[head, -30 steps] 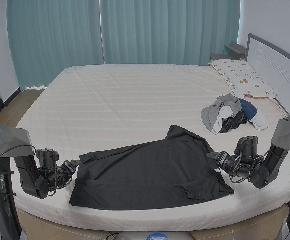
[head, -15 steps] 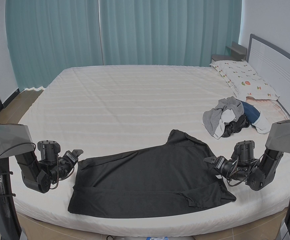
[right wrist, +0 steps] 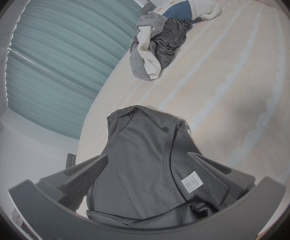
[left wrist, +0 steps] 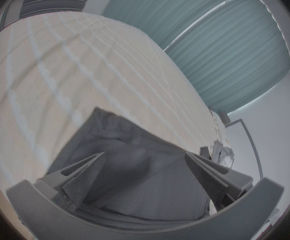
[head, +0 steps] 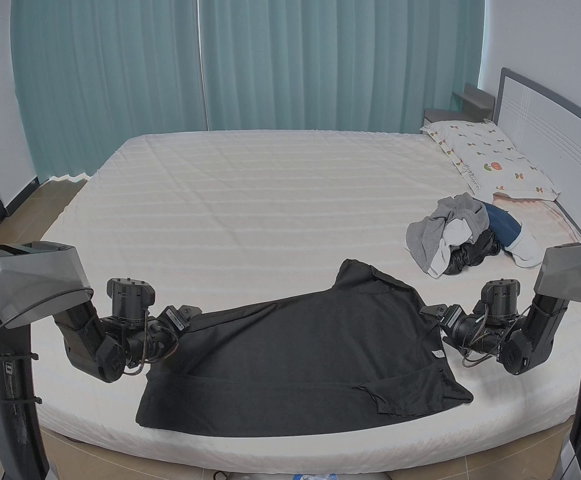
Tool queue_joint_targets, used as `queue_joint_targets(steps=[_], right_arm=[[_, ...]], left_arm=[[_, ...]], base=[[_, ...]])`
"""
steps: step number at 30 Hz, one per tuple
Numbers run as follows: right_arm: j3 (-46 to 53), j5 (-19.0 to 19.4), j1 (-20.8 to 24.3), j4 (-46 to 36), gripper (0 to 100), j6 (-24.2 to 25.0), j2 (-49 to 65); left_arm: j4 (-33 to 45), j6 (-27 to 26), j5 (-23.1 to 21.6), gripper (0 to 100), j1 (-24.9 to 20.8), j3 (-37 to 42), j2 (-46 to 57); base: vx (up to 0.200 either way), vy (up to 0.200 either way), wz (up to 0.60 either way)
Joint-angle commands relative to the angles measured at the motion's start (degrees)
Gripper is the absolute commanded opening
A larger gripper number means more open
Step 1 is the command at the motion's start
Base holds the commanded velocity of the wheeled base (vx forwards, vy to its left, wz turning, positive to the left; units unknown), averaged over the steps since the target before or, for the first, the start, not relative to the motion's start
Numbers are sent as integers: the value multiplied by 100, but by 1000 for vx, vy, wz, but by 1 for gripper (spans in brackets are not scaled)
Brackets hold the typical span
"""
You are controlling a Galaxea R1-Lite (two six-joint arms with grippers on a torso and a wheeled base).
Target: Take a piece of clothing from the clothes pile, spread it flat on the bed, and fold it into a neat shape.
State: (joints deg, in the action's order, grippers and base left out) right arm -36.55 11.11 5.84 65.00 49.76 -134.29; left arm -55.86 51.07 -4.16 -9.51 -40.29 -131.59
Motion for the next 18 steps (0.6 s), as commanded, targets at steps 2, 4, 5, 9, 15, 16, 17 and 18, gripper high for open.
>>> queue_joint_targets(steps=[2,4,5,9,15,16,17,18], right_arm=[[-81,14,-65,4,100,16,-220],[-89,14,-48,13,100,16,-229],[-89,14,-48,4,100,16,-229],[-81,14,-48,13,100,16,-229],[-72,6,-30,13,100,16,-238],[-72,6,-30,13,100,16,-238],[-81,6,-21,13,100,16,-238],[-81,6,-21,13,100,16,-238]], left_arm=[[137,-194,38,100,-174,-313,-341],[145,-264,55,100,-174,-383,-421],[154,-290,73,100,-165,-392,-429],[154,-378,222,100,-165,-612,-605],[163,-730,495,100,-157,-937,-895],[163,-774,512,100,-139,-981,-922],[154,-879,574,100,-60,-1236,-1106],[163,-879,618,100,-25,-1359,-1194]], base=[[0,0,0],[0,0,0],[0,0,0],[0,0,0],[0,0,0],[0,0,0],[0,0,0],[0,0,0]])
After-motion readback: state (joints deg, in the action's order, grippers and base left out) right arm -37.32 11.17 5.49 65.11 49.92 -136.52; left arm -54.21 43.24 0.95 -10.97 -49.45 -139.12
